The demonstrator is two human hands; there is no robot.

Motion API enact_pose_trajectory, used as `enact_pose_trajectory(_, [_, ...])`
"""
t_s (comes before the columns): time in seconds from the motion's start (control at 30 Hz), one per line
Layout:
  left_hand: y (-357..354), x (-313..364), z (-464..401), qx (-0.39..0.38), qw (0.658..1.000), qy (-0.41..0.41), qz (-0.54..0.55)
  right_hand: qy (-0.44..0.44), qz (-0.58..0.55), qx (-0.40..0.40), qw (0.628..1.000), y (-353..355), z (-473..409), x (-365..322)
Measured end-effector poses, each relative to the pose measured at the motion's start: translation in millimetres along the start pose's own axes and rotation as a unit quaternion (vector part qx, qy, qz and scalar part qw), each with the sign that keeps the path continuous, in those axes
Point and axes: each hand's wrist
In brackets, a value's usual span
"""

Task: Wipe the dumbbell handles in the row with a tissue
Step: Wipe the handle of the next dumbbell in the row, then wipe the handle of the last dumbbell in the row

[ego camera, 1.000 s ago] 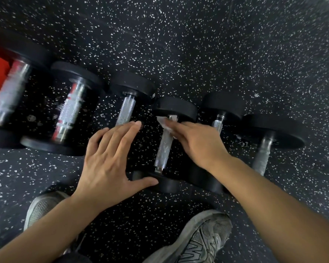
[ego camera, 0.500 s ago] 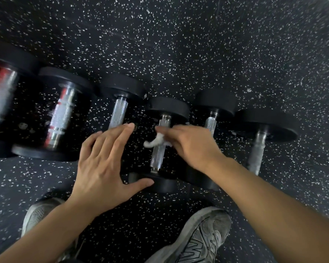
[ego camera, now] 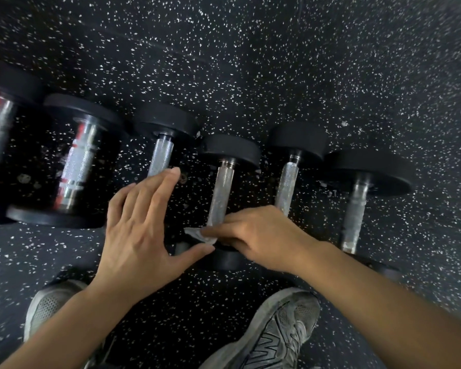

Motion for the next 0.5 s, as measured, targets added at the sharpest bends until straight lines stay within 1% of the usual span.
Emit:
enact_pose_trajectory(0.03, [0.0,2.1,-1.8,0.004,1.0,0.003,0.005,-0.01,-0.015,0.022,1.0,2.8,4.9,0.7])
enact_pose_trajectory(0.1, [-1.5,7.5,-6.8,0.006,1.0,-0.003,0.013,-0.041,-0.045,0.093,0.994,9.1,16.9,8.9])
enact_pose_trajectory(0.2, [-6.8,22.1,-19.2,-0.003,0.999,-0.033,0.029,-0.105,-0.067,0.2,0.972,20.2,37.7,33.0])
enact_pose_trajectory(0.27, [-12.6,37.5,-30.8,-0.021,0.997,-0.06,0.044,-0.166,-0.054,0.242,0.954,27.3,49.6,54.0])
enact_pose_trajectory(0.3, [-15.9,46.2,-36.8,-0.029,0.996,-0.074,0.049,-0.195,-0.037,0.255,0.947,30.1,53.5,65.1])
enact_pose_trajectory(0.37, [-24.5,63.6,-47.0,-0.05,0.992,-0.105,0.048,-0.237,-0.004,0.255,0.937,34.3,56.9,84.9])
enact_pose_trajectory(0.5, [-48.3,86.2,-56.1,-0.091,0.984,-0.147,0.028,-0.245,0.078,0.208,0.944,32.8,51.1,105.1])
Point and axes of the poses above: each hand's wrist, its own z-axis away from the middle knuckle, its own y-axis out of the back of the hand, x = y × z, and after that the axes turned 1 degree about z, right-handed
